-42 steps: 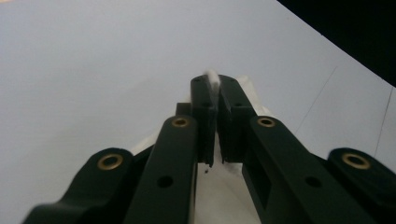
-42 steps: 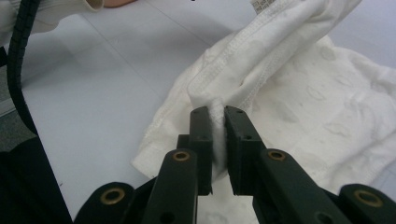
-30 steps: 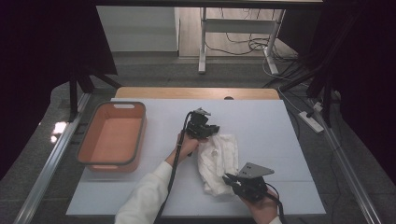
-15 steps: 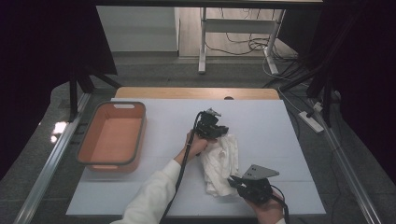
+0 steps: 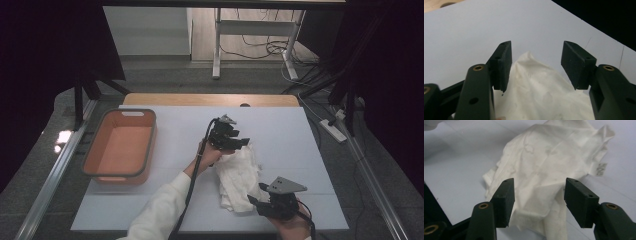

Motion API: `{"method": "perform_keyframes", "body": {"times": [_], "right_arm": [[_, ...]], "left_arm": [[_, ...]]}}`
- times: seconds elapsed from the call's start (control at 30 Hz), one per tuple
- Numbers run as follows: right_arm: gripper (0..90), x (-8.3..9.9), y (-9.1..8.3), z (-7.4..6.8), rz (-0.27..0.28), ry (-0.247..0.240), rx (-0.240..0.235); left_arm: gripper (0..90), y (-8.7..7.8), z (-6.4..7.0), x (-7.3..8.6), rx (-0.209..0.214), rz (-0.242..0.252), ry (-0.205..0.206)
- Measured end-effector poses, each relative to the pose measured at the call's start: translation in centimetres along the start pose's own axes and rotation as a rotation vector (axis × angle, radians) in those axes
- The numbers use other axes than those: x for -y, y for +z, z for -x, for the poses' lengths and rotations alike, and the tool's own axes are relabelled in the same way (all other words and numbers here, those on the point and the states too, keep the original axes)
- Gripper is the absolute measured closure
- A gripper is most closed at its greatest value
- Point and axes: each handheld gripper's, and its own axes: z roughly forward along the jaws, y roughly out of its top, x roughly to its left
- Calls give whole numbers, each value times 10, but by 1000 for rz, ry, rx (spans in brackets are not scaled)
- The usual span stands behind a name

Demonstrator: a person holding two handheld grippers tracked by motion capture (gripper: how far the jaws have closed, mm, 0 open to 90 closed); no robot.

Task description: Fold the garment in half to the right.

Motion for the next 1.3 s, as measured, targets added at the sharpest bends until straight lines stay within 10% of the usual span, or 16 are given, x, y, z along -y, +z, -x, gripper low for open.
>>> {"method": "perform_keyframes", "body": {"times": [0.43, 0.53, 0.7, 0.8, 0.97, 1.3], "right_arm": [[461, -22, 1, -14, 32, -58, -59], [453, -20, 14, -19, -39, -58, -147], [461, -10, 39, -24, -153, -76, -163], [620, -6, 47, -25, -194, -83, -162], [847, -11, 47, -30, -191, -140, -160], [864, -22, 32, -35, -92, -113, -218]], "left_arm": [[418, -34, -11, 21, -47, 9, -3], [419, -38, -12, 26, -54, 13, -7], [420, -39, -12, 28, -59, 10, -5], [420, -39, -12, 28, -59, 11, 1], [420, -39, -13, 28, -60, 12, -5], [423, -38, -12, 29, -58, 13, -5]]}}
